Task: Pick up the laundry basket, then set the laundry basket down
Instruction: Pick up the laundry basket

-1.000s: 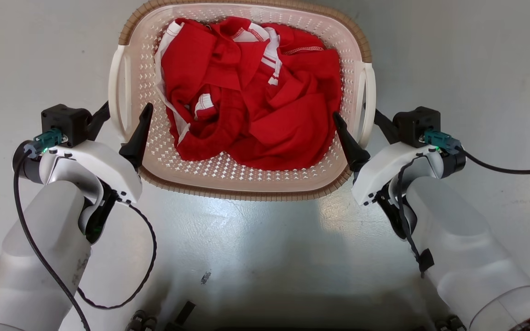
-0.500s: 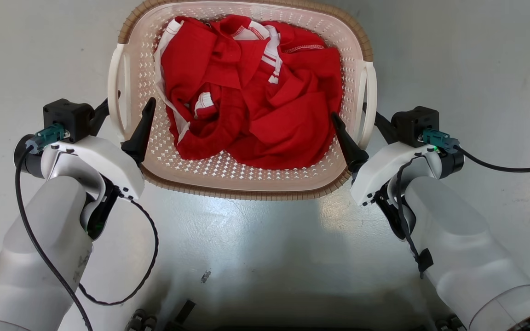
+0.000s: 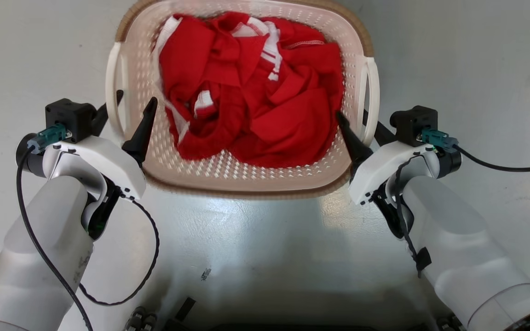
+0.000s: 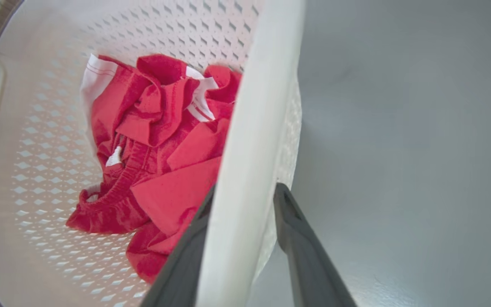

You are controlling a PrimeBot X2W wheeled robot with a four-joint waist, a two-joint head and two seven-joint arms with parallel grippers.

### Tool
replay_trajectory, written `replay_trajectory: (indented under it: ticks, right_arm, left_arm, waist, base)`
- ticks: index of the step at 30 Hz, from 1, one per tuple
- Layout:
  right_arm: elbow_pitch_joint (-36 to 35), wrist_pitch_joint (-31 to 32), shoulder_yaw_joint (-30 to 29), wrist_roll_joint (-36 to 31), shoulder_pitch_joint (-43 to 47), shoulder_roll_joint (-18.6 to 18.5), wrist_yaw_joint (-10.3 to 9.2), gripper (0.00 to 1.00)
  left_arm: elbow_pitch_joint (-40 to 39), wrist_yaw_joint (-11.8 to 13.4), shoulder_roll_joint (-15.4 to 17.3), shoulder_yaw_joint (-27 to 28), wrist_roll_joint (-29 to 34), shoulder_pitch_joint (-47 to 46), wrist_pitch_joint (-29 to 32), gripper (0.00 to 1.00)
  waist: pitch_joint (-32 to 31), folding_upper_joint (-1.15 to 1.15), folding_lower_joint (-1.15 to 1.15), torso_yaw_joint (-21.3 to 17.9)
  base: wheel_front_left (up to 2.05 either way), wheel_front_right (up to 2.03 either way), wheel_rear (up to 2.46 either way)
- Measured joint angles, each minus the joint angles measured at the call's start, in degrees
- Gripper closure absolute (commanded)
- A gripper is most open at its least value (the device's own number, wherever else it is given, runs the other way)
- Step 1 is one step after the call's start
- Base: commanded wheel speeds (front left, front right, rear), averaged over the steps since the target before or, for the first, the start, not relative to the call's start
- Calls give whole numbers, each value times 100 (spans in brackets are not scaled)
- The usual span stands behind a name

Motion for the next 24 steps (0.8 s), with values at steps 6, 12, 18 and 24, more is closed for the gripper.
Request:
replay_trajectory:
  ticks: [6, 12, 18, 24]
  right_arm:
    - [-8, -30, -20, 33, -88, -7, -1, 65]
    - [-22, -65, -25, 65, -90, -5, -8, 74]
    - [-21, -56, -23, 103, -87, -4, -25, 83]
    - [4, -14, 11, 203, -54, -64, -63, 99]
  left_arm:
    - [-31, 1, 119, -45, -8, -4, -16, 79]
    - [-75, 3, 148, -49, -112, -10, -31, 100]
    - [-90, 2, 144, -90, -149, -31, -31, 100]
    - [24, 2, 58, -205, -151, -31, -29, 100]
  waist:
    - [45, 0, 0, -1]
    - [67, 0, 0, -20]
    - [35, 0, 0, -50]
    - [-61, 0, 0, -82]
  base:
    - [0, 0, 0]
    - [0, 0, 0]
    - [0, 0, 0]
    - [0, 0, 0]
